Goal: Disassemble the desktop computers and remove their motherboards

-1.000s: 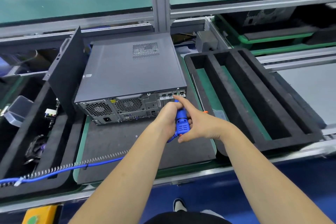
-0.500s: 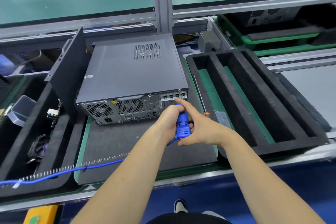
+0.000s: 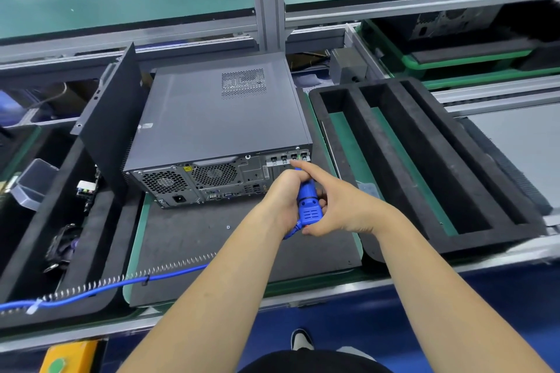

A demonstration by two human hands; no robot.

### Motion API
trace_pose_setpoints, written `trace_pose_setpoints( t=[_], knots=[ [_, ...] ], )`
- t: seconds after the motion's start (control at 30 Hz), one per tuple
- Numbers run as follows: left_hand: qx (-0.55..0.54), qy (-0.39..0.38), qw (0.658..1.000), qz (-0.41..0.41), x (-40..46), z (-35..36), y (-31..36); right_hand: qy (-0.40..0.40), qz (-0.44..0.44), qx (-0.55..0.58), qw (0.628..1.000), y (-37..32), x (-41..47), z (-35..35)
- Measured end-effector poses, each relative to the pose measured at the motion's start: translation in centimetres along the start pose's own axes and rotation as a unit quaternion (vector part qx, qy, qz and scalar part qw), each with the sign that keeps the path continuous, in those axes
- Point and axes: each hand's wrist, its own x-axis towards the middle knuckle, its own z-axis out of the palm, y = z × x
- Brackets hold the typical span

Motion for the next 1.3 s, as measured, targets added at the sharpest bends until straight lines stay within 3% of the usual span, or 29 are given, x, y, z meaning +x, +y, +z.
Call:
trace_pose_setpoints(
  t=[0.27,0.33,0.4,0.47,0.5,0.57,0.77,1.1,1.2,1.3],
  knots=[
    [0.013,0.0,1.0,0.008,-0.2,-0.4,0.0,0.01,0.003,-0.024,1.0,0.8,-0.1,0.5],
    [0.03,-0.01,0.999,0.012,-0.4,-0.6,0.1,0.014,0.007,0.066,0.998,0.9,0.0,0.5],
    [0.042,-0.006,0.999,0.017,-0.6,-0.7,0.3,0.137,0.0,0.217,0.966,0.9,0.6,0.4],
    [0.048,0.007,0.999,0.011,-0.4,-1.0,0.4,0.29,0.076,0.279,0.912,0.9,2.0,-0.3],
    [0.051,0.008,0.999,0.008,-0.4,-1.1,0.4,0.315,0.121,0.292,0.895,0.9,2.8,-0.5],
    [0.056,0.004,0.998,0.004,-0.5,-1.2,0.5,0.294,0.17,0.299,0.892,0.3,4.3,-0.8],
    [0.07,-0.003,0.998,0.0,-0.4,-1.4,0.8,0.264,0.198,0.29,0.898,-1.8,7.5,-0.4],
    [0.126,-0.026,0.991,-0.024,-0.8,-3.6,0.0,0.32,0.157,0.291,0.888,-1.2,7.4,1.0],
    [0.17,-0.018,0.985,-0.037,-0.8,-5.9,-1.8,0.351,0.14,0.216,0.9,1.1,7.2,3.2],
    [0.241,0.037,0.969,-0.032,-0.3,-9.2,-3.7,0.295,0.171,0.025,0.94,3.8,7.4,6.1]
  ],
)
